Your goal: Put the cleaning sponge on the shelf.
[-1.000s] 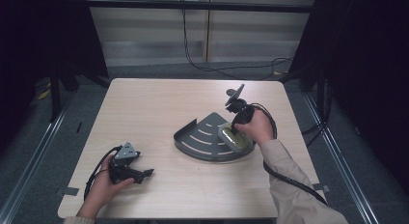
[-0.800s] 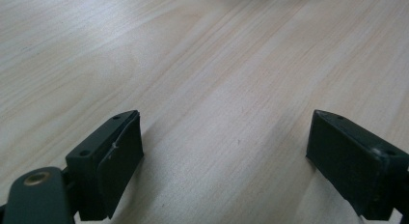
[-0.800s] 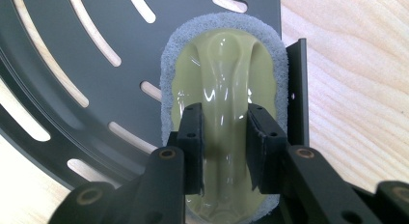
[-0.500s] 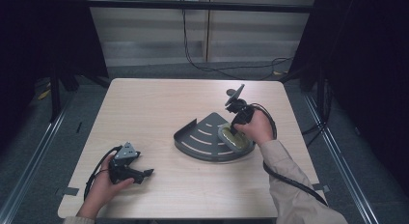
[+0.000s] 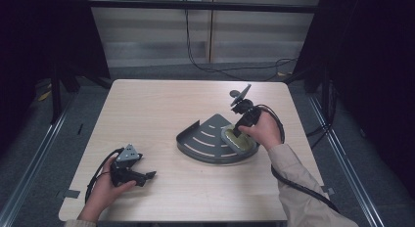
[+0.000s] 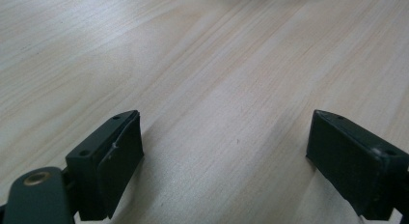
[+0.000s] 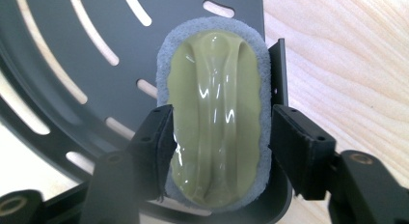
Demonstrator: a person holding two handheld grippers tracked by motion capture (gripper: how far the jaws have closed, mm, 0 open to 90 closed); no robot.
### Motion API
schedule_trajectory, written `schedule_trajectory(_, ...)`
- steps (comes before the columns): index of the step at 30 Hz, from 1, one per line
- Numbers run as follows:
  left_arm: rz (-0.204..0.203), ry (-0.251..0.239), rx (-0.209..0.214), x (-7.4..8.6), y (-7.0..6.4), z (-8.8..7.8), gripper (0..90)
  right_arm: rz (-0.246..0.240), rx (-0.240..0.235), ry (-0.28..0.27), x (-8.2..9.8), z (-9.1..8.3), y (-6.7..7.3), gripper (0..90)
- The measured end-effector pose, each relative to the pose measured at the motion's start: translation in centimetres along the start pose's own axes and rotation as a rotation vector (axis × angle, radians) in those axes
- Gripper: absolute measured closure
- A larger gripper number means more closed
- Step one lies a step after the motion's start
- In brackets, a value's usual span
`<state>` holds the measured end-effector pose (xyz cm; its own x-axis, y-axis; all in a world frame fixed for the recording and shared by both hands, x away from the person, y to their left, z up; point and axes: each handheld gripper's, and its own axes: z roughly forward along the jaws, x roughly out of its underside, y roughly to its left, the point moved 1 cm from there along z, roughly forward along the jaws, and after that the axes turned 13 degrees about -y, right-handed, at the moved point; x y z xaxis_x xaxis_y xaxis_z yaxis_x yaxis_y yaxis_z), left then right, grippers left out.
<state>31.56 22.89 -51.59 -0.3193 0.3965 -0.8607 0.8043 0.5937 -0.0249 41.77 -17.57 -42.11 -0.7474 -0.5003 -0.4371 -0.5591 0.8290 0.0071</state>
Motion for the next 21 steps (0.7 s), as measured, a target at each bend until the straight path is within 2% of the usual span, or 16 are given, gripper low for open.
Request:
schedule_trajectory(5,0.0,0.0,0.0,0.0,0.0,0.0,12.0,-0.02,-0.003,-0.007,0.3,-0.6,0.3,34.3)
schedule_trajectory(15,0.005,0.004,0.002,0.0,0.0,0.0,12.0,-0.053,-0.01,-0.015,1.0,-1.8,0.7,29.5)
schedule_trajectory(21,0.004,0.006,0.002,0.0,0.0,0.0,12.0,-0.047,-0.023,-0.027,1.8,-2.5,0.7,26.3)
